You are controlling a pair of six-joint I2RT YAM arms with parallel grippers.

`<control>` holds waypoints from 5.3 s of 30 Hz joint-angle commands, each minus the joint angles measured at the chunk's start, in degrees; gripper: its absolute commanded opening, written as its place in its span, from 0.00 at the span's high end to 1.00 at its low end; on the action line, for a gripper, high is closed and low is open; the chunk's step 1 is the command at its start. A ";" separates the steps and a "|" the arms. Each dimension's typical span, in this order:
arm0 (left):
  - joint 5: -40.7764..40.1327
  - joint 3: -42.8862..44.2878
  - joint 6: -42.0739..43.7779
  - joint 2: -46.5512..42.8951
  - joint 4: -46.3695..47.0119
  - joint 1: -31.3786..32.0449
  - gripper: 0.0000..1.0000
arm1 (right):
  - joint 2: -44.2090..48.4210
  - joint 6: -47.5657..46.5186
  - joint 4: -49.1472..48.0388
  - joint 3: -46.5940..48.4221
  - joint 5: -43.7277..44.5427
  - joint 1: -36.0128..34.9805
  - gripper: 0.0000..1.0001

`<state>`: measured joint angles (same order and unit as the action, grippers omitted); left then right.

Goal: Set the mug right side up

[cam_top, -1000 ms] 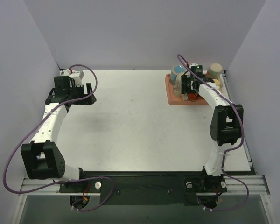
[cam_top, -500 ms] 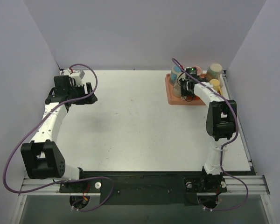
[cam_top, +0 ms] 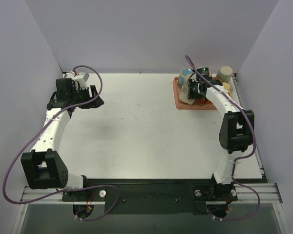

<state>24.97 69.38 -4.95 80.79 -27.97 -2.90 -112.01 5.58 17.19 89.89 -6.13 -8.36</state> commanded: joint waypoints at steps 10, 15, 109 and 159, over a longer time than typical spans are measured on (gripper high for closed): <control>17.64 3.74 -21.57 -1.34 14.84 4.74 0.33 | 16.64 8.83 -5.94 -0.59 -7.22 -1.04 1.00; 21.78 -1.68 -46.29 -3.53 34.77 6.32 0.34 | 25.41 10.93 -7.86 -0.50 -11.97 -4.29 1.00; -13.99 35.02 56.37 19.85 -44.89 -2.82 0.40 | 4.70 -24.56 -0.59 0.45 -17.78 18.73 0.30; 11.77 27.65 41.60 2.79 -29.25 2.28 0.36 | -14.47 -43.11 8.56 14.26 -7.93 11.35 0.66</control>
<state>34.26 97.30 37.36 85.41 -58.85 -0.58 -126.23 -37.65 26.72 104.84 -14.87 2.81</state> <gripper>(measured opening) 0.637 0.351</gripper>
